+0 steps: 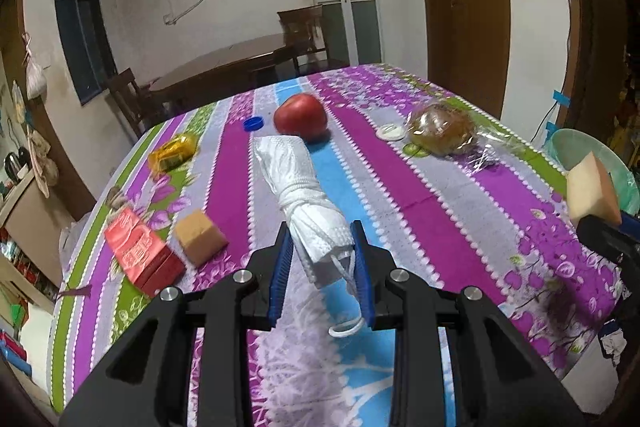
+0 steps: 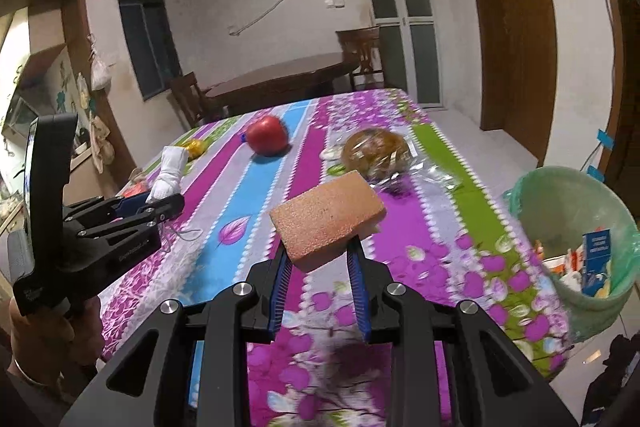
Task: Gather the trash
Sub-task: 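Carry the sponge and white cloth over the green bin and open both tools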
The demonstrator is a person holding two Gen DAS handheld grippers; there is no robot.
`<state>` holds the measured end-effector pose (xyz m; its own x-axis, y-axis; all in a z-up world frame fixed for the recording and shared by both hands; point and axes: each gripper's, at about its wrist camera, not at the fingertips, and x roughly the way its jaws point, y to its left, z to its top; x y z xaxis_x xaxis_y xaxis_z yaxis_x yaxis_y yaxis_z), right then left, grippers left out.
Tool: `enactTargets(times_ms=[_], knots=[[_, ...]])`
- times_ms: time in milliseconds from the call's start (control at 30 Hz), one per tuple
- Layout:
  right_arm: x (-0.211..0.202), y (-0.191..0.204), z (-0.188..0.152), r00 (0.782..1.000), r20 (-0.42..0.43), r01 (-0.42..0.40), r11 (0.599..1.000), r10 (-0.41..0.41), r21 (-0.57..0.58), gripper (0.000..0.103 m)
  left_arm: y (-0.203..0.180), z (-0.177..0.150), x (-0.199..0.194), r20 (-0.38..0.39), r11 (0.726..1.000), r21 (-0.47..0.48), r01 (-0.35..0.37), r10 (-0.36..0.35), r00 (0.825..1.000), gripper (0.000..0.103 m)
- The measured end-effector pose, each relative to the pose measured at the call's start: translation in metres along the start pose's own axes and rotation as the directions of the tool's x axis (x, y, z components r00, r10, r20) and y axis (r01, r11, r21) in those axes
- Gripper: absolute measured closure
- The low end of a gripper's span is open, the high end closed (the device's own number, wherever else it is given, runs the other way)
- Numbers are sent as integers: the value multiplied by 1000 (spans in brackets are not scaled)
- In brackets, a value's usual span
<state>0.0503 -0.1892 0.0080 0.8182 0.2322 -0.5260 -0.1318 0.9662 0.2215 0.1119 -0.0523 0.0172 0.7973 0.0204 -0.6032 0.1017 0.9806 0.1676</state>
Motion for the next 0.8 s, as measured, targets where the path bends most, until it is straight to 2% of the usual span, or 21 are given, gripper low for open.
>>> enactTargets(times_ms=[467, 800], knots=[[-38, -51, 12, 990, 69, 124, 991, -127, 40, 74, -55, 27, -2, 46, 993, 103, 53, -58, 997, 75], [-74, -125, 21, 957, 89, 270, 959, -277, 89, 74, -127, 52, 1, 73, 967, 216, 132, -151, 986, 75]])
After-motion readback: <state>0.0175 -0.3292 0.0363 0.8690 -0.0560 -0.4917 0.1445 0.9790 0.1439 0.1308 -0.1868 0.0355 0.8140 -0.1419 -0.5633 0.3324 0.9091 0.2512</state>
